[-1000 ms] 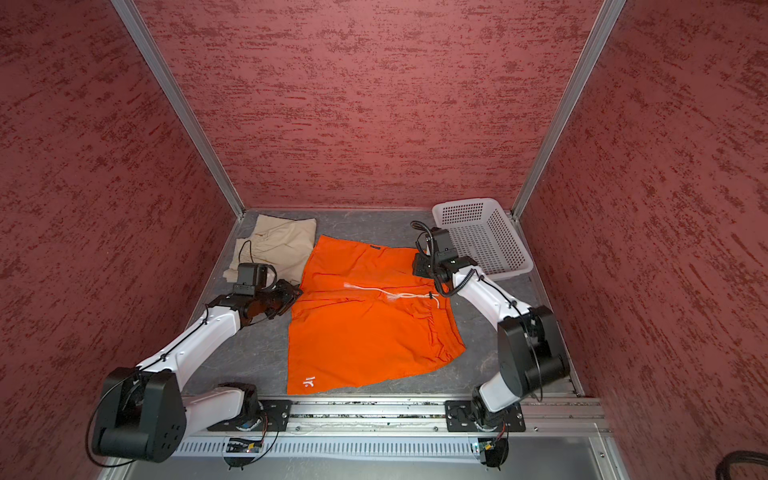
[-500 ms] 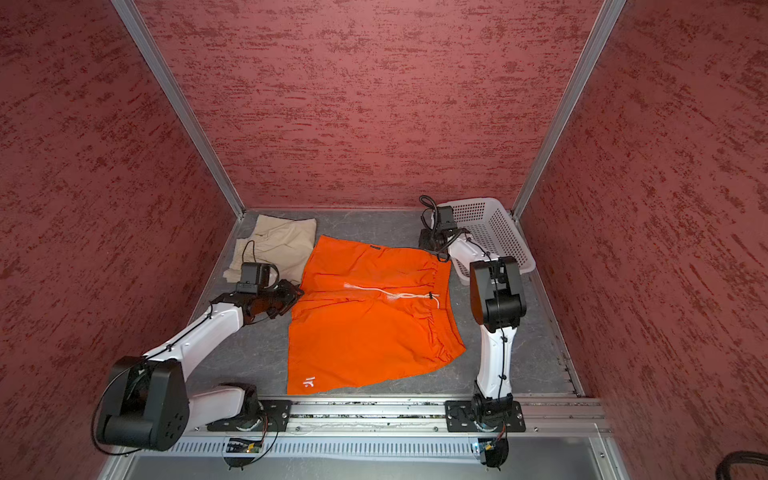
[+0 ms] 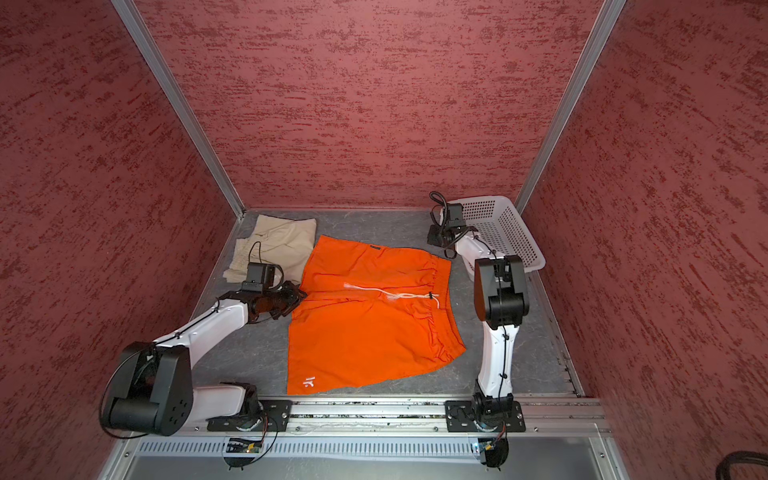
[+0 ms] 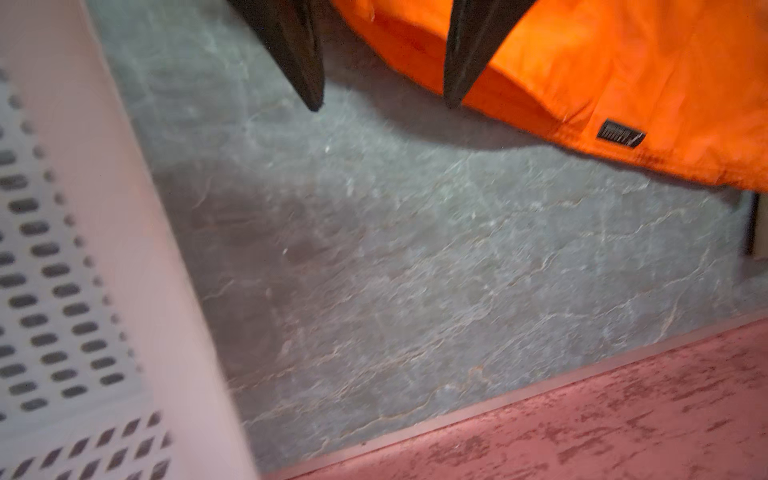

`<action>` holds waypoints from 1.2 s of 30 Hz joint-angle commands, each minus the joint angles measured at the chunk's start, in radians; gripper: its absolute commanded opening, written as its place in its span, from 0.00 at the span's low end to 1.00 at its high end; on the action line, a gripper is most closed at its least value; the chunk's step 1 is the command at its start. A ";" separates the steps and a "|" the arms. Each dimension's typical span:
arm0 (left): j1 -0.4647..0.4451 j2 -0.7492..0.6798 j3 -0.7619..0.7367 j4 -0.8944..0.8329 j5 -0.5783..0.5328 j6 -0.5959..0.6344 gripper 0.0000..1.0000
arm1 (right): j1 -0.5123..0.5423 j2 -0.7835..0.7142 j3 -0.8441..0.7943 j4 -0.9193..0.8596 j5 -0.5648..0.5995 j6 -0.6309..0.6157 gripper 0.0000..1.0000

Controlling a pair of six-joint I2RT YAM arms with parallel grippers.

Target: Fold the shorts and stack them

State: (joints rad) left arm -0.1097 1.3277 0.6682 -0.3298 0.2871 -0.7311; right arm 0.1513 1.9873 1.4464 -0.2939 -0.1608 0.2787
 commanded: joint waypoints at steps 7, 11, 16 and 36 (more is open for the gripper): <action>-0.005 0.085 0.017 0.056 -0.023 0.029 0.38 | 0.226 -0.349 -0.449 0.179 -0.092 0.096 0.34; -0.006 0.132 0.022 0.082 -0.024 0.029 0.37 | 0.236 -0.313 -0.511 0.211 -0.110 0.114 0.32; -0.004 0.186 0.032 0.111 -0.035 0.031 0.36 | 0.230 -0.278 -0.589 0.208 -0.040 0.117 0.29; -0.031 0.276 0.207 0.169 0.012 0.039 0.46 | 0.110 -0.359 -0.460 0.086 -0.049 0.022 0.47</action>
State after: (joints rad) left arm -0.1406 1.6646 0.8394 -0.1608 0.2913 -0.7052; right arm 0.2428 1.6985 0.9329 -0.1677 -0.1909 0.3309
